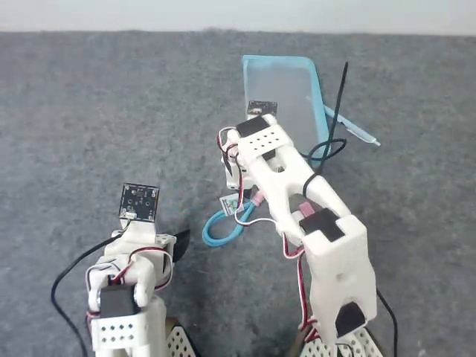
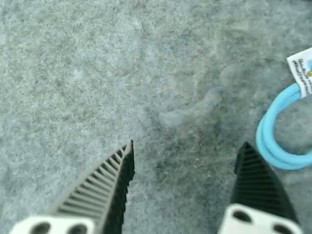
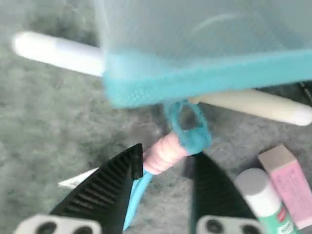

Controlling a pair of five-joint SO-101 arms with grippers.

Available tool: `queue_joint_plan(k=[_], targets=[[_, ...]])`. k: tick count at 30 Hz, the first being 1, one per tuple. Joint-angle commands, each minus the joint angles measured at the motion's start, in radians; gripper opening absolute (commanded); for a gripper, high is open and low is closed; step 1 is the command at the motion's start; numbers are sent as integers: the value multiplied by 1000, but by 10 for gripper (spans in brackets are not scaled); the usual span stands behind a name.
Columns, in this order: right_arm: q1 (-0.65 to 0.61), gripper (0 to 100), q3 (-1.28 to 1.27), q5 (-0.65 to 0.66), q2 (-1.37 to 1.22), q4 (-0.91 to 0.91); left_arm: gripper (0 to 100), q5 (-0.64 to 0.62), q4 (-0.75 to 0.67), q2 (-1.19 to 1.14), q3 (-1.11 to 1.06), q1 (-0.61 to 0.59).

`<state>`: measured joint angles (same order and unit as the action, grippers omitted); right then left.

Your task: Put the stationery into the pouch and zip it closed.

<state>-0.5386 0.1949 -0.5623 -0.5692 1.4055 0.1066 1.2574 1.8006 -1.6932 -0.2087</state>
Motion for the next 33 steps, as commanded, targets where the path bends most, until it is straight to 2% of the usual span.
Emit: queue_joint_plan(k=[1, 5, 10, 16, 20, 25, 27, 33], targets=[[48, 3, 41, 123, 2, -8, 314, -6, -3, 18, 8, -3], [96, 6, 43, 138, 12, 58, 314, -6, -3, 18, 8, -3], [114, 7, 43, 384, 93, 173, 314, -6, -3, 18, 8, -3], [117, 9, 35, 546, 185, 289, 314, -6, -3, 18, 8, -3], [110, 8, -52, 559, 280, 189, 314, -6, -3, 18, 8, -5], [61, 11, -315, 566, 524, -1, 314, -6, -3, 18, 8, -5], [45, 46, -431, 569, 616, -59, 314, -6, -3, 18, 8, -5], [31, 321, -715, 571, 722, -203, 314, -6, -3, 18, 8, -5]])
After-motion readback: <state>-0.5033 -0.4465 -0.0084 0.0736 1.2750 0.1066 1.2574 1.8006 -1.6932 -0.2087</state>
